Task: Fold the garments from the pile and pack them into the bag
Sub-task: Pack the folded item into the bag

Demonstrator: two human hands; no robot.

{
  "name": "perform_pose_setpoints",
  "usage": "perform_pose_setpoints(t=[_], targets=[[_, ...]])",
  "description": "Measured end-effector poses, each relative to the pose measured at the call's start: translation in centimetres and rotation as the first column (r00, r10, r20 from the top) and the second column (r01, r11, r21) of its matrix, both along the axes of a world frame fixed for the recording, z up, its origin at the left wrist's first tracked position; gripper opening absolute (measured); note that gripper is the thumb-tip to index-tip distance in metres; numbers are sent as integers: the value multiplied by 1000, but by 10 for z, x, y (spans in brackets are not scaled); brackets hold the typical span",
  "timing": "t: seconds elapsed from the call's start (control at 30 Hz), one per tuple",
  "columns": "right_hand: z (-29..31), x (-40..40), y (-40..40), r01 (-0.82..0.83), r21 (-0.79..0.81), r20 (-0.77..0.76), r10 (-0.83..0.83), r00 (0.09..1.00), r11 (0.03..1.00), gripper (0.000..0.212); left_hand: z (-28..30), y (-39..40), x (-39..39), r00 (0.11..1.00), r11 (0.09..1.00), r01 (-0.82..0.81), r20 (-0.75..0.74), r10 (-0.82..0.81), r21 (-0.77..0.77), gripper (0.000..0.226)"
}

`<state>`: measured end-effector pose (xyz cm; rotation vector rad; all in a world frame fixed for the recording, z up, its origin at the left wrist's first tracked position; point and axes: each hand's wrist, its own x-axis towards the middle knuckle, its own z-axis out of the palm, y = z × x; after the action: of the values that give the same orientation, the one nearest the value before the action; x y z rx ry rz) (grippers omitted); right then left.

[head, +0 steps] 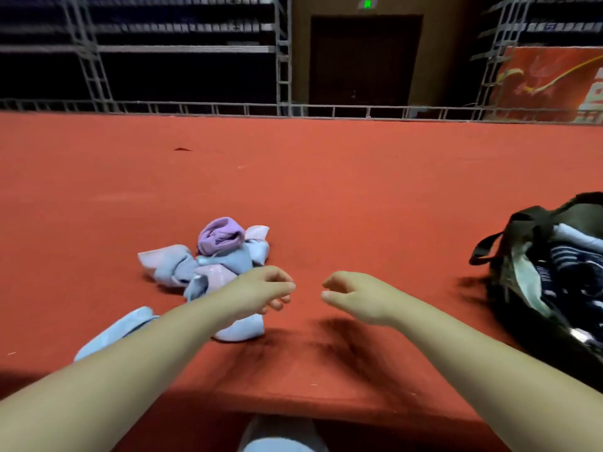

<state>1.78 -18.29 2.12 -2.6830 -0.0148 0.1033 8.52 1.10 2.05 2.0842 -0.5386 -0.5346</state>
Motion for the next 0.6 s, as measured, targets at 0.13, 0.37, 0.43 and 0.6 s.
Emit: perform_pose_setpoints(t=[0.13,0.37,0.43,0.6], targets=[[-10,24,55,-103,-11,-41,103,994,995,32,3,63,23,991,992,-122,52,120,42,9],[-29,46,88,-80,67,-61,84,995,995,28,-21,108,34,943,965,-216,289,165,151,10],[-36,54,92,-44,128,-24,48,999,991,34,-28,108,34,908,951,-211,404,106,227,44],[-50,74,103,8,284,-30,1,1000,959,43,-38,95,37,908,945,-222,404,111,239,33]])
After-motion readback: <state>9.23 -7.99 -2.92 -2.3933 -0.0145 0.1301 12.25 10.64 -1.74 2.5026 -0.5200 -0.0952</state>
